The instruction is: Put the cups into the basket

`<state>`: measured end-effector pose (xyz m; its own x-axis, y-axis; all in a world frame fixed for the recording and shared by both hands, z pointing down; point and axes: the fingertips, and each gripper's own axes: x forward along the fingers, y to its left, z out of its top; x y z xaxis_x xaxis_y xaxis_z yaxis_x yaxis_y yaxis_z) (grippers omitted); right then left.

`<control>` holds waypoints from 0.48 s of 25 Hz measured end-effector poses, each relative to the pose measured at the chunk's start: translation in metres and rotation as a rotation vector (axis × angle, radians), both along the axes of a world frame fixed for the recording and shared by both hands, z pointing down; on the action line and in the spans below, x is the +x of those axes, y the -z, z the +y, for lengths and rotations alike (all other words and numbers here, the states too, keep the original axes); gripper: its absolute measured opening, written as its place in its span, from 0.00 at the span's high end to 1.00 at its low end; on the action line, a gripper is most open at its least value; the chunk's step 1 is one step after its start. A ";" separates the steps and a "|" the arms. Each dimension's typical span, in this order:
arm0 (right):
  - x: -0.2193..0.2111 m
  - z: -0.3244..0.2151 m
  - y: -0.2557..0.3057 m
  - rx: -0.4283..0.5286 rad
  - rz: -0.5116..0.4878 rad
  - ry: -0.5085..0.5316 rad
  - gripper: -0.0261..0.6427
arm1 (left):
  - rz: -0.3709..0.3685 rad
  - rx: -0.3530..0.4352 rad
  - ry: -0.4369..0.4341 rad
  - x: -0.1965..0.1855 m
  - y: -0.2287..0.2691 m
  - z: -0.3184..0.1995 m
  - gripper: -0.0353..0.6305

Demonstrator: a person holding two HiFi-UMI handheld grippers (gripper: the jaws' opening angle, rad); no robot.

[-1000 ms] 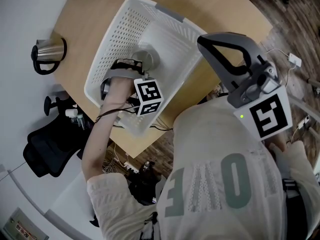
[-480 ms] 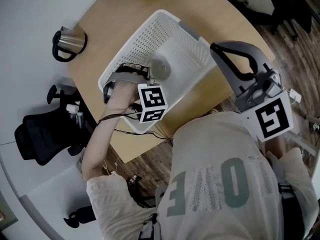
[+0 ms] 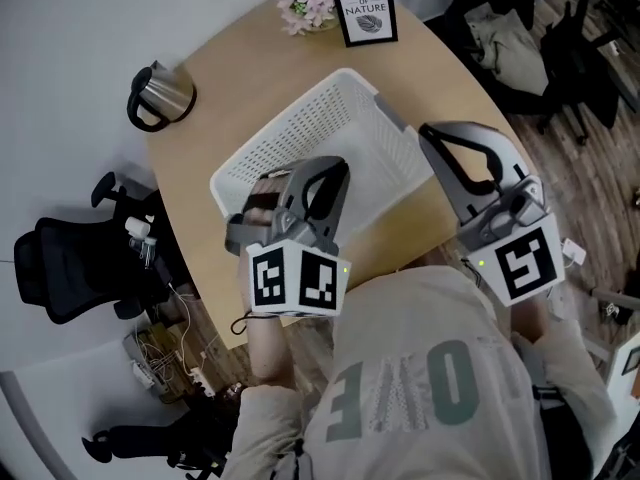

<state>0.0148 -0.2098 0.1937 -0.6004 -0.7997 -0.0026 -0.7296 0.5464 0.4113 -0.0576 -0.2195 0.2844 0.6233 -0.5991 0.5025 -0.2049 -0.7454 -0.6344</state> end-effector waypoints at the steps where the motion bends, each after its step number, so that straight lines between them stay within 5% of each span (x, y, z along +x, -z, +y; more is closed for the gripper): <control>1: -0.004 0.000 0.004 0.008 -0.022 0.011 0.96 | 0.199 0.036 -0.001 0.003 0.026 0.005 0.91; 4: -0.023 -0.001 0.011 0.016 -0.102 0.056 0.96 | 0.634 0.131 0.098 -0.019 0.083 0.015 0.91; 7: -0.040 0.005 0.011 -0.009 -0.197 0.084 0.96 | 0.940 0.188 0.301 -0.051 0.103 0.019 0.91; 12: -0.073 0.027 -0.007 -0.103 -0.279 0.170 0.96 | 1.031 0.238 0.510 -0.071 0.092 0.021 0.92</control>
<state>-0.0583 -0.1830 0.2012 -0.7127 -0.6927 -0.1103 -0.7011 0.6982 0.1448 -0.1289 -0.1981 0.1925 0.3305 -0.9079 -0.2577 -0.9437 -0.3135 -0.1058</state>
